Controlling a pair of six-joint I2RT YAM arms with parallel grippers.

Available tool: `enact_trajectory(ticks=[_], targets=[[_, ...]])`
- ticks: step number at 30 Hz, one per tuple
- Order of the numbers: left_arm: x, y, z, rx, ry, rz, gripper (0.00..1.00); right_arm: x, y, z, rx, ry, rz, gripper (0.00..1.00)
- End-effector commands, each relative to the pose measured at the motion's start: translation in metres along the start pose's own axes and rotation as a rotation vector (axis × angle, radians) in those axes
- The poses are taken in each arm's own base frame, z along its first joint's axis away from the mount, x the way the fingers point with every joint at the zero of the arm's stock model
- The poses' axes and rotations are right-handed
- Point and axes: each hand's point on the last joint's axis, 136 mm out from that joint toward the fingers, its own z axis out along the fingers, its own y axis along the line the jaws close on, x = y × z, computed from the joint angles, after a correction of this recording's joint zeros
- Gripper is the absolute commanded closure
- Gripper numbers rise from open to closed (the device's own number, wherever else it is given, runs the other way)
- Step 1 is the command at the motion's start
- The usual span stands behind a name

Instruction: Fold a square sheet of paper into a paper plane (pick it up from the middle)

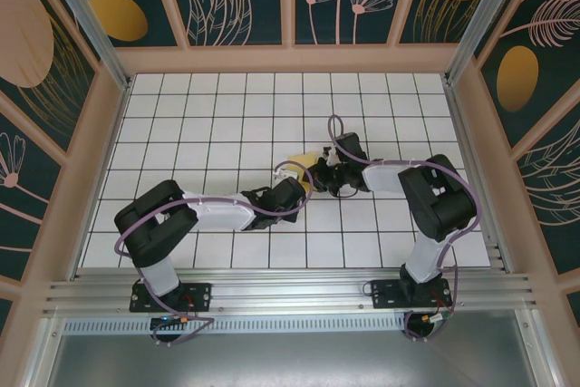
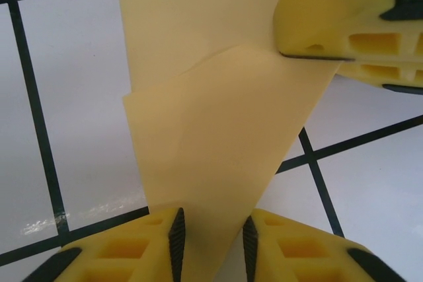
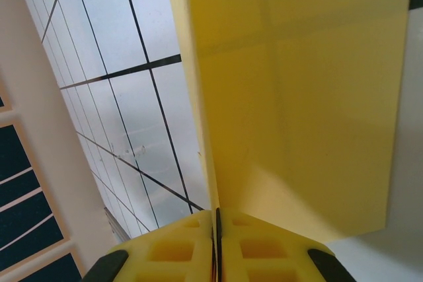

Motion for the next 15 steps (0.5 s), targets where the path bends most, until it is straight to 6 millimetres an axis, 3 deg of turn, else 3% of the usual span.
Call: enact_trajectory(ticks=[1, 9, 15], targets=[[-0.0047, 0.0004, 0.0022, -0.027, -0.015, 0.016, 0.73, -0.0008, 0.018, -0.0056, -0.018, -0.008, -0.026, 0.88], [-0.005, 0.004, 0.0028, -0.051, -0.017, 0.023, 0.76, -0.0004, 0.0178, -0.0038, -0.006, 0.0, -0.035, 0.88], [-0.0089, 0.0055, 0.0011, -0.059, -0.035, 0.026, 0.64, -0.0009, 0.0237, -0.0052, -0.015, -0.002, -0.043, 0.9]])
